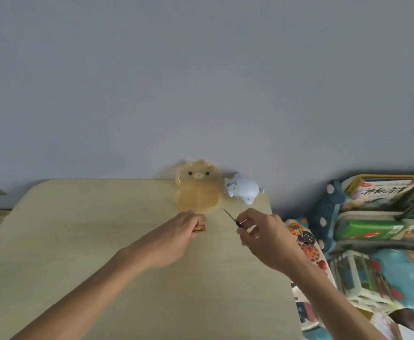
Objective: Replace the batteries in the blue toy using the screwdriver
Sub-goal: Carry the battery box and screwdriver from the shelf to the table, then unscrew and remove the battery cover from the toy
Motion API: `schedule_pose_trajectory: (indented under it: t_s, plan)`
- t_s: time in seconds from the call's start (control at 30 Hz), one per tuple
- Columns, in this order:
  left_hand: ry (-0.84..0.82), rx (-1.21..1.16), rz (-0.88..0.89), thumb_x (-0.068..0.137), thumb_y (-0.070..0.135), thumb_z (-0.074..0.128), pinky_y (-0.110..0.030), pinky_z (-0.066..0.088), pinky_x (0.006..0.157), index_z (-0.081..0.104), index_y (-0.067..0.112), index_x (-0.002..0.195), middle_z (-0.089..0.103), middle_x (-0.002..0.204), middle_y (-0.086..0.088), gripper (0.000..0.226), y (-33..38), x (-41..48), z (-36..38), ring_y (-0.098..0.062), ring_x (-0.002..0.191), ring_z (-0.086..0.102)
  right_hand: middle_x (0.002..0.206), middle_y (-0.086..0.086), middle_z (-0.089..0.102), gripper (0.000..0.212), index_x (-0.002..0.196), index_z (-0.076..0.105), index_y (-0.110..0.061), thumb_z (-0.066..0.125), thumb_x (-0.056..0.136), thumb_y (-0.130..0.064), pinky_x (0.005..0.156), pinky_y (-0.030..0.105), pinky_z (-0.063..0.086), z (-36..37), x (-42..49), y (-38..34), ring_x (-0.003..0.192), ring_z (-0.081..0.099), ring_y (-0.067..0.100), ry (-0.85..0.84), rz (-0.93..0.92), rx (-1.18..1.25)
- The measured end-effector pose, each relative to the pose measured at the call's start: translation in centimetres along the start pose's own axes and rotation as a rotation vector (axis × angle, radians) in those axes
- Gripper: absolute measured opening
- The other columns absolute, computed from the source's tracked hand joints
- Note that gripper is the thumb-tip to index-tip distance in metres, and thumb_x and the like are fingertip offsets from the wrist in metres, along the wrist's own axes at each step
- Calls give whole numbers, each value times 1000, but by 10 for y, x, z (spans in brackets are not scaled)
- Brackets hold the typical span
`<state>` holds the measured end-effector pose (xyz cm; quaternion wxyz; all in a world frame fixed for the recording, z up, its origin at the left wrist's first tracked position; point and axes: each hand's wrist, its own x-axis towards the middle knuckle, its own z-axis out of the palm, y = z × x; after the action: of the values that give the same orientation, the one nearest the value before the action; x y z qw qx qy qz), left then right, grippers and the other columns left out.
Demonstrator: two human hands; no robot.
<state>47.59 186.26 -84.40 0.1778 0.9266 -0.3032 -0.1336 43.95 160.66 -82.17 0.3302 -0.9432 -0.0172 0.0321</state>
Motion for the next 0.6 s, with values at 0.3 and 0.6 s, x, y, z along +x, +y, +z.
schedule_pose_trajectory:
  t_s: [0.3,0.6]
  plan:
    - [155,155,238,111,16,51,-34,39,108,50,19,138,47,126,4,27,-18,9,61,-15,118,43,83,-19,72,13,103,73,-25,71,93,-17,67,30,57,46,-5,46,63,67,2,135,-208,-123]
    - [125,127,196,110,50,35,-35,31,114,36,26,159,40,139,11,54,-14,2,66,-8,128,34,85,-15,77,14,102,74,-24,75,92,-14,68,29,59,44,-23,57,66,68,0,227,-204,-61]
